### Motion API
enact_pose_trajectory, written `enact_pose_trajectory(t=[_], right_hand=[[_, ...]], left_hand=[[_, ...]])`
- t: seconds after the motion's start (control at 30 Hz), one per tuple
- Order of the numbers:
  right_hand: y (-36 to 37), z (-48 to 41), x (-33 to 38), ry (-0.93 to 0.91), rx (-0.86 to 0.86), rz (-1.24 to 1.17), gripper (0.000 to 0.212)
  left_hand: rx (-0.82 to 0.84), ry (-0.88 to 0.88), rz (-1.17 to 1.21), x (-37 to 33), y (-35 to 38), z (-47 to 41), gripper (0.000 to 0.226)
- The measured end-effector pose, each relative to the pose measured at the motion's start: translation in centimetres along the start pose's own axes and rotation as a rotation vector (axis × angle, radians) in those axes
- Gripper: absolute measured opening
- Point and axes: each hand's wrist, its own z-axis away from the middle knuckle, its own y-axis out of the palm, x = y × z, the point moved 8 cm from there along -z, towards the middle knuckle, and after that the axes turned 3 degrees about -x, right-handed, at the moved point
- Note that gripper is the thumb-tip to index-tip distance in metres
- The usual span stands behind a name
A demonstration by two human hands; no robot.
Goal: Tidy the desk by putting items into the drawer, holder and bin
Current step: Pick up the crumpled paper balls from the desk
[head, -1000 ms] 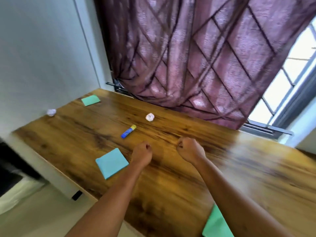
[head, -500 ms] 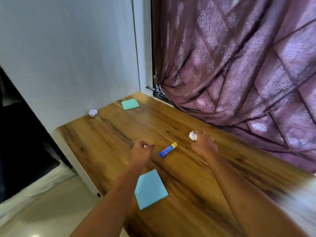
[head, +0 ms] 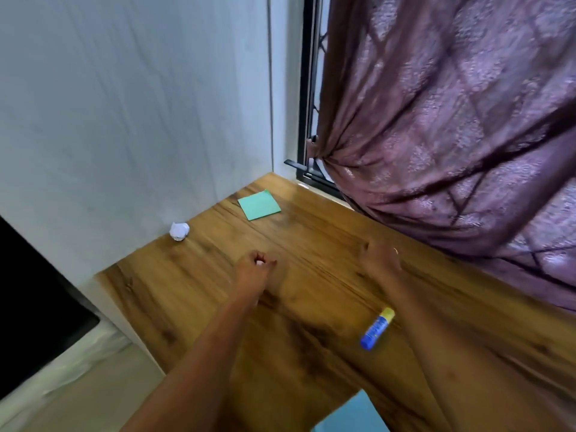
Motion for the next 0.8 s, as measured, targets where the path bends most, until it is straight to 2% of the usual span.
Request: enact_pose_trajectory(t=[0.13, 0.23, 0.33, 0.43, 0.5, 0.67, 0.8], right_hand=[[2.7, -1.0, 10.6, -0.141, 0.085, -0.222, 0.019], [5.5, -0.1, 17.1, -0.217, 0.172, -0.329, 0.015], [8.5, 0.9, 21.4, -0.255, 0.249, -0.344, 0.018], [10.4, 1.4, 23.6, -0.279, 0.273, -0.317, 0.020], [11.4, 1.5, 24.3, -0.277, 0.298, -0.312, 0.020], [12.7, 1.4, 24.7, -0.244, 0.360, -0.344, 0.021], [13.3, 1.2, 24.0, -0.164, 0.387, -0.465, 0.020]], left_hand=[[-0.143, 0.028, -0.154, -0.2, -6.2, -4.1, 0.006], [-0.276, 0.109, -0.257, -0.8, -11.2, -6.8, 0.012], [-0.368, 0.170, -0.367, -1.3, -14.8, -9.3, 0.029], [-0.323, 0.102, -0.531, -0.4, -15.6, -11.5, 0.054], [-0.294, 0.108, -0.599, 0.1, -15.5, -12.5, 0.059], [-0.301, 0.214, -0.693, -0.5, -15.1, -13.4, 0.039], [-0.267, 0.233, -0.594, -1.3, -14.6, -12.7, 0.028]])
